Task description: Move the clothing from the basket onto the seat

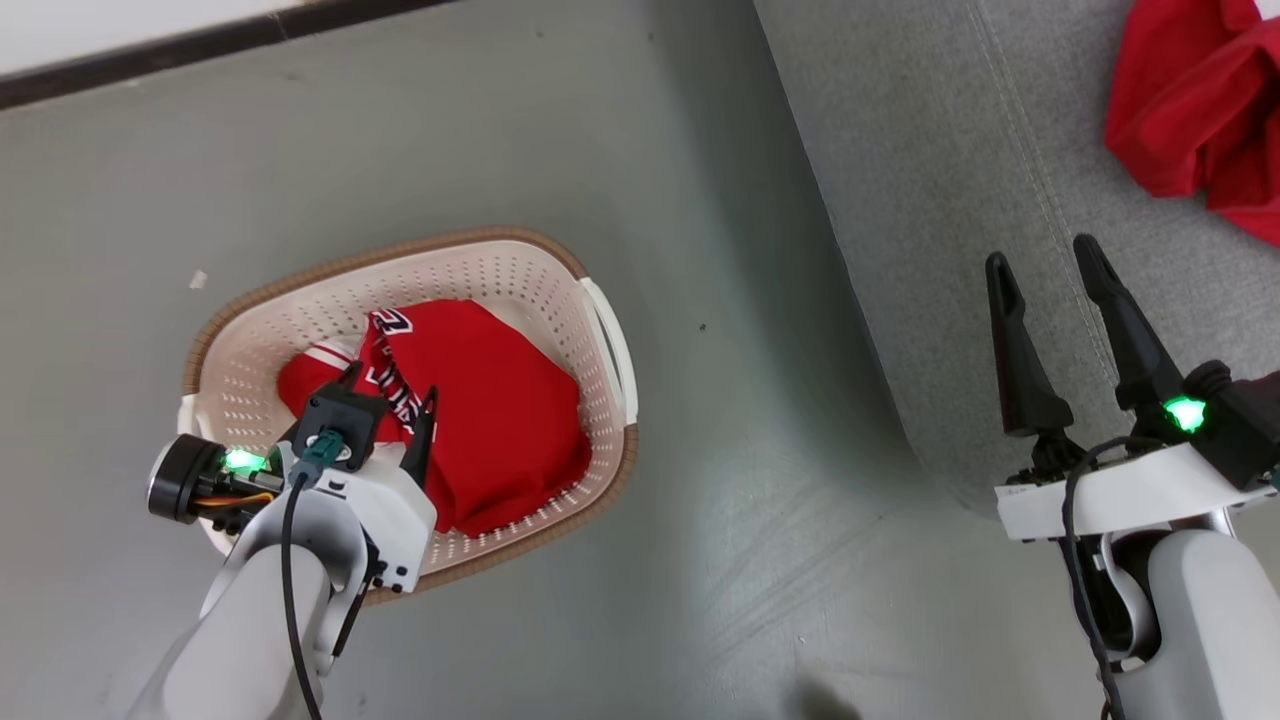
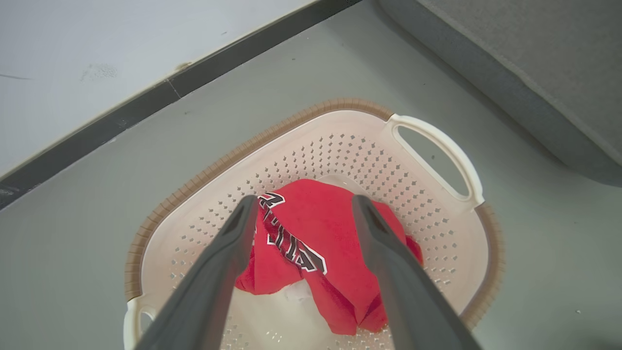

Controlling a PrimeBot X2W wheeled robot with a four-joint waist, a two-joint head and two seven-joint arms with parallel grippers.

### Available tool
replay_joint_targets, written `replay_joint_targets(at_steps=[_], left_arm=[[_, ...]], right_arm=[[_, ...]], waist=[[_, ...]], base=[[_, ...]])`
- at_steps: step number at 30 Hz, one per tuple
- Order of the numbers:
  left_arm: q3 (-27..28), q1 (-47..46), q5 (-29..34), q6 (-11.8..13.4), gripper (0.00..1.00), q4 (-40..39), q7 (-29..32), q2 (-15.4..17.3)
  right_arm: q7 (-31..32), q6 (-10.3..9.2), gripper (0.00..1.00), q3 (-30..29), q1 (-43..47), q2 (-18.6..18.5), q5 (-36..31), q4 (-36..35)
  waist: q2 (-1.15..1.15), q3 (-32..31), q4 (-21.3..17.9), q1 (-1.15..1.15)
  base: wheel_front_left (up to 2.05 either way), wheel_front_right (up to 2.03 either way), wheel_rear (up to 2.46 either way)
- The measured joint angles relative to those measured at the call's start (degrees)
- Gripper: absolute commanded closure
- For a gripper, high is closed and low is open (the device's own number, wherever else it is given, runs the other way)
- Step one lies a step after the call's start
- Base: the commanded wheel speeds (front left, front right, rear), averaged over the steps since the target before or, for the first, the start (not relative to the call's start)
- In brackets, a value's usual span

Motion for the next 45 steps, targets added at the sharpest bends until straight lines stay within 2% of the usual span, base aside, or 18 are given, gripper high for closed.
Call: replay_joint_targets(at_steps=[13, 28, 45], left_arm=[[0.51, -5.05, 0.01, 0.04, 0.00, 7.04, 1.51, -1.43], [5.35, -9.00, -3.46, 1.00, 0.00, 13.94, 3.01, -1.03], [9.50, -12.77, -4.89, 2.21, 0.00, 18.47, 2.92, 2.18]], right_arm=[[-0.21, 0.00, 0.00, 2.31, -4.66, 0.12, 0.90, 1.23], [-0.45, 0.00, 0.00, 3.94, -9.10, 0.21, 1.53, 1.49], [-0.46, 0.00, 0.00, 5.54, -12.16, 0.26, 4.86, 1.43]], waist=[[0.00, 5.77, -3.45, 0.00], [0.00, 11.05, -7.46, 0.00], [0.00, 15.96, -10.50, 0.00]], base=[[0.00, 0.00, 0.00], [0.00, 0.00, 0.00], [0.00, 0.00, 0.00]])
